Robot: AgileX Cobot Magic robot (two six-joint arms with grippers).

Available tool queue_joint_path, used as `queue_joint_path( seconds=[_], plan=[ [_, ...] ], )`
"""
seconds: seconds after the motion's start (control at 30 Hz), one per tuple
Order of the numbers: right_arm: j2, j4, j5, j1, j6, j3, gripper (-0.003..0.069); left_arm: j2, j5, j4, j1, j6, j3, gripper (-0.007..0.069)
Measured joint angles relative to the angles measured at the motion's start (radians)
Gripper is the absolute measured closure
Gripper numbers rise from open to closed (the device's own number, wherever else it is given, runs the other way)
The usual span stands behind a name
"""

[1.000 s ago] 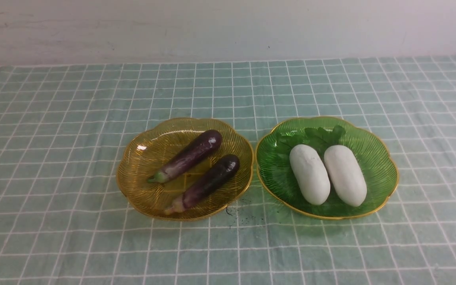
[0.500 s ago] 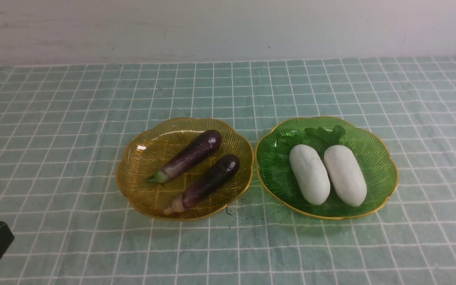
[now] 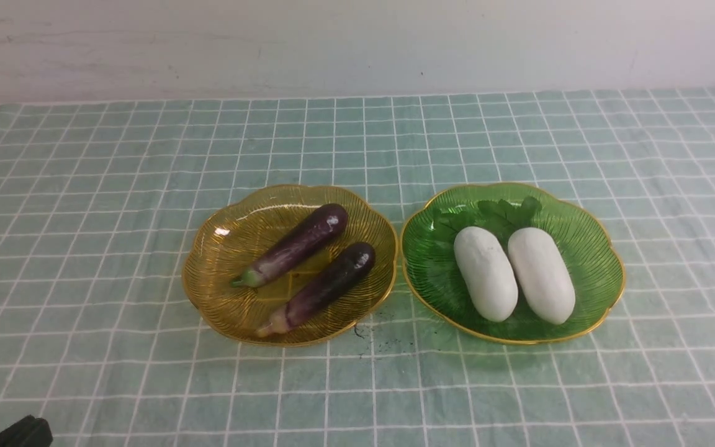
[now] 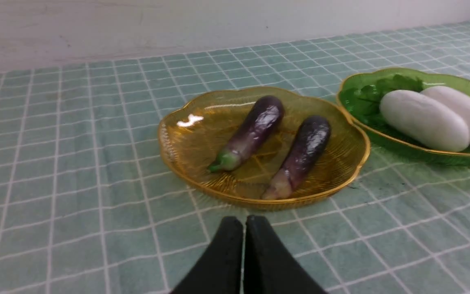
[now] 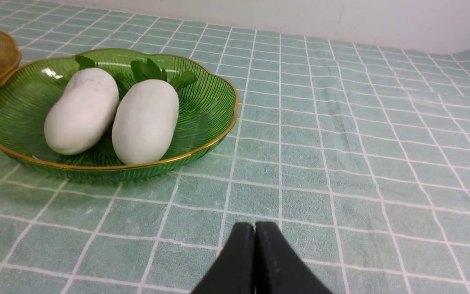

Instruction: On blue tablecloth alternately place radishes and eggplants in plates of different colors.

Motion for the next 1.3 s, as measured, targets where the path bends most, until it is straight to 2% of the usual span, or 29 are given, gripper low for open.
queue_joint_path(
  seconds=[0.1, 0.13, 0.23, 0.37, 1.3],
  plan=[
    [0.0, 0.0, 0.0, 0.0, 0.0, 0.0, 0.0674, -0.005, -0.008, 0.024, 0.053, -0.015, 0.048, 0.0632],
    [0.0, 0.0, 0.0, 0.0, 0.0, 0.0, 0.0674, -0.005, -0.009, 0.053, 0.098, -0.035, 0.086, 0.0632],
    [0.0, 0.0, 0.0, 0.0, 0.001, 0.0, 0.0674, -0.005, -0.013, 0.094, 0.124, -0.073, 0.13, 0.0632],
    [0.0, 0.0, 0.0, 0.0, 0.007, 0.0, 0.0674, -0.005, -0.02, 0.117, 0.127, -0.113, 0.135, 0.0632],
    [0.0, 0.0, 0.0, 0.0, 0.012, 0.0, 0.0674, -0.005, -0.02, 0.124, 0.127, -0.115, 0.136, 0.0632]
  ],
)
